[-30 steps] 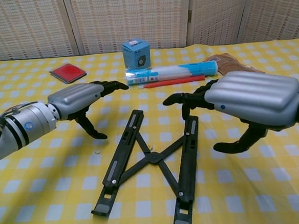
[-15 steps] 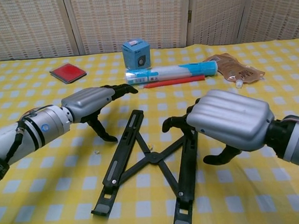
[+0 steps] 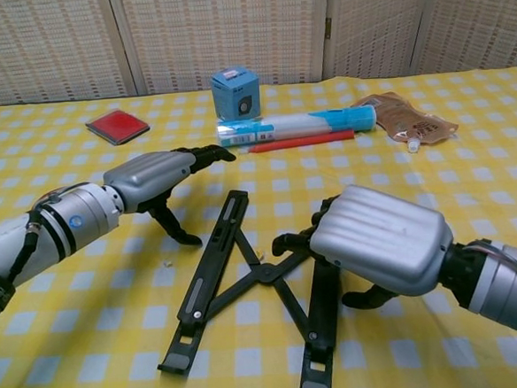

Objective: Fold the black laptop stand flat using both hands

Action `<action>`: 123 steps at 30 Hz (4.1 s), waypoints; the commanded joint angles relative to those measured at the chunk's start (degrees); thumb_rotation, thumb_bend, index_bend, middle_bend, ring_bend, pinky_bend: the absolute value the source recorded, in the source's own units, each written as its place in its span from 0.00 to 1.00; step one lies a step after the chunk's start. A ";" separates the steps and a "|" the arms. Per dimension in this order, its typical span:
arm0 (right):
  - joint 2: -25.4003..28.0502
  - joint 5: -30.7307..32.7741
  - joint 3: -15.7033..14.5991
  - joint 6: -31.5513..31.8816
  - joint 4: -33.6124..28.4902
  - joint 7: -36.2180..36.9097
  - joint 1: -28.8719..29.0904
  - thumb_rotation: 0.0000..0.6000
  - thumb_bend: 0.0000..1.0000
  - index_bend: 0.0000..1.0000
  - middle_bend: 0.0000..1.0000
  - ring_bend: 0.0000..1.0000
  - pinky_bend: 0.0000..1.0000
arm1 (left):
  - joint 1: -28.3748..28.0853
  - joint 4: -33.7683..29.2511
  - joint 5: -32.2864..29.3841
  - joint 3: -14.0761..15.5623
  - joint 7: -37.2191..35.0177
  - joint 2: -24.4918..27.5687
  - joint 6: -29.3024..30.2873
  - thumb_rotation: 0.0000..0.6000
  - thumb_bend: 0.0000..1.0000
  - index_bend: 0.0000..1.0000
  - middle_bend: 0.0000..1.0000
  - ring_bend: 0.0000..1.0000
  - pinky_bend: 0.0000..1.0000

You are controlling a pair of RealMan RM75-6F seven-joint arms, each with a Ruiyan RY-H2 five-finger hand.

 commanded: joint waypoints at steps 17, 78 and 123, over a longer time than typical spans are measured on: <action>-3.61 -1.66 0.19 0.98 4.55 0.99 1.28 1.00 0.22 0.28 0.54 0.50 0.50 | 0.11 -0.92 -0.76 -0.12 -0.07 0.15 -0.59 1.00 0.12 0.00 0.04 0.00 0.00; 9.68 24.02 7.40 -34.77 -18.06 -5.83 22.38 1.00 0.21 0.00 0.04 0.03 0.03 | 4.82 -15.96 -5.56 -2.45 0.20 11.84 2.03 1.00 0.12 0.00 0.01 0.00 0.00; 10.43 28.69 5.93 -22.11 -18.34 -1.14 23.37 1.00 0.29 0.00 0.03 0.07 0.01 | 7.43 -15.09 -5.84 -2.76 1.28 14.09 5.22 1.00 0.13 0.00 0.01 0.00 0.00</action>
